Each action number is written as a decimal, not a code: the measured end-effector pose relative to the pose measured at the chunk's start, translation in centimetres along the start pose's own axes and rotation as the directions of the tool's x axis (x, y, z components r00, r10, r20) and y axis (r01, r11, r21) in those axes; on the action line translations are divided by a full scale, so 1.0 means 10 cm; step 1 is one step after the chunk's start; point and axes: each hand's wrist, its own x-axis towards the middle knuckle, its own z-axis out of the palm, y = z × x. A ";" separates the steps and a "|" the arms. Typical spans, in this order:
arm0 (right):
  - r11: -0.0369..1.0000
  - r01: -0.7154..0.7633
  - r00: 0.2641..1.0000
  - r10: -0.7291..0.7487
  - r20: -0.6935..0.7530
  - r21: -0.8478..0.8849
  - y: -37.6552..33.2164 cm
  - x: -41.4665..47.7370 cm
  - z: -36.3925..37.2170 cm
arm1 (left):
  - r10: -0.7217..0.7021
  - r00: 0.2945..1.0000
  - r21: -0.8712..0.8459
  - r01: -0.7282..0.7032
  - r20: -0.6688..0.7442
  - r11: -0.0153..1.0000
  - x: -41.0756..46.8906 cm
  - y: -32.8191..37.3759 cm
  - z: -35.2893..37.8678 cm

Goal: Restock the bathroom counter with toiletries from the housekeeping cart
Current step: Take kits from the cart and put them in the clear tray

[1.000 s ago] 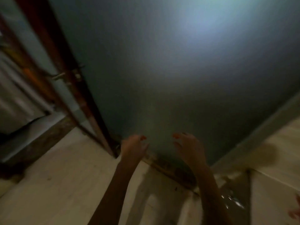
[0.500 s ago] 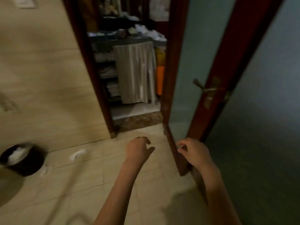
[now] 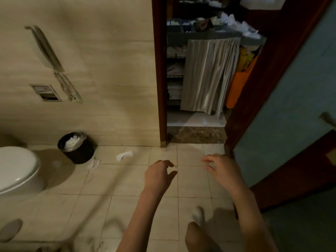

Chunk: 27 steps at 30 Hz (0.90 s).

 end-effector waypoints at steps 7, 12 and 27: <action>1.000 0.004 0.999 -0.004 0.032 -0.019 0.17 1.07 -0.03 | 0.009 1.000 0.016 -0.009 0.017 1.000 1.07 0.11 0.01; 1.000 -0.006 1.000 0.006 0.021 0.018 0.37 2.19 -0.35 | 0.059 0.998 0.033 -0.059 0.022 0.998 2.22 0.49 -0.19; 0.999 -0.033 0.998 0.033 -0.056 0.005 1.10 4.40 -0.82 | 0.093 0.995 0.034 -0.094 0.043 0.995 4.69 1.19 -0.27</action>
